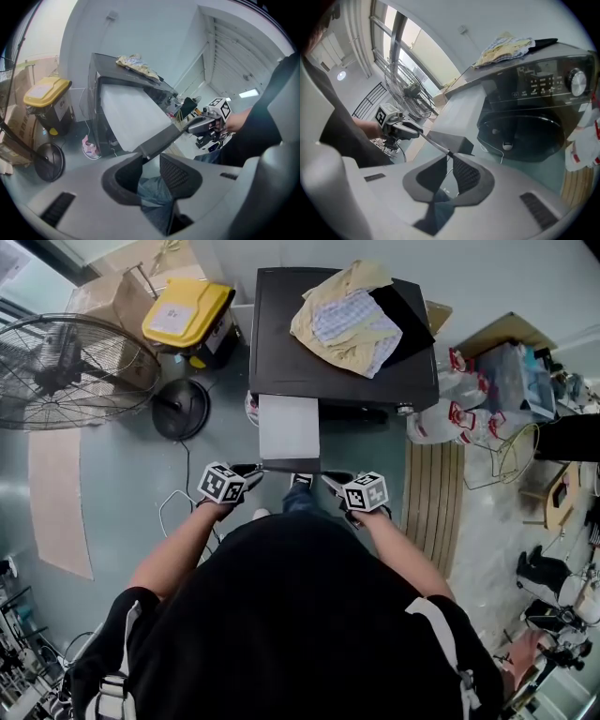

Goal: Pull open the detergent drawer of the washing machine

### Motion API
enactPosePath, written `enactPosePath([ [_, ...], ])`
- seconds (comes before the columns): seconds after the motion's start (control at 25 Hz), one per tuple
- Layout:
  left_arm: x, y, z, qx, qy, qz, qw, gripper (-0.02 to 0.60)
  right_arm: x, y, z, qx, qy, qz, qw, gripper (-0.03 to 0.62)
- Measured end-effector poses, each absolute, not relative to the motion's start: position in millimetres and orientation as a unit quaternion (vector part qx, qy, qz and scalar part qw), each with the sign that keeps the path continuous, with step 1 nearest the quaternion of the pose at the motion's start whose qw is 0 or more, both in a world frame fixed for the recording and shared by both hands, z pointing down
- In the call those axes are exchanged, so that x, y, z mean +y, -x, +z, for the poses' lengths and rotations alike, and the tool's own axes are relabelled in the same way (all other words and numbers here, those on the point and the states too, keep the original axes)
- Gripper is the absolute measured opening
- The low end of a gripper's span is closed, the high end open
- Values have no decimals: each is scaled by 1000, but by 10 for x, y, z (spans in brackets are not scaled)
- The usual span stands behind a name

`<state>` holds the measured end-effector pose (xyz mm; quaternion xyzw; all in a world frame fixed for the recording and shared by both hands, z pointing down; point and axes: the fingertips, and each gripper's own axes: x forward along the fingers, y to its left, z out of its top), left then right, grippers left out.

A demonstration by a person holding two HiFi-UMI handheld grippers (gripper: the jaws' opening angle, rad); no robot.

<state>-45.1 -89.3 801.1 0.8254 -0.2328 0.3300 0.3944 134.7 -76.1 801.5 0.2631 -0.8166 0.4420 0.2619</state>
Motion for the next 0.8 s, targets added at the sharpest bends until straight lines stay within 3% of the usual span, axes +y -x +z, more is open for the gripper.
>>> enactPosePath([
  [0.4, -886, 456, 7998, -237, -828, 315, 399, 123, -755, -1323, 8025, -823, -271, 416, 278, 58],
  [0.56, -912, 458, 7943, -237, -829, 308, 403, 124, -773, -1278, 7992, -827, -271, 409, 276, 117],
  [0.8, -961, 521, 7823, -236, -839, 295, 392, 124, -820, -1269, 7891, -829, -287, 395, 272, 126],
])
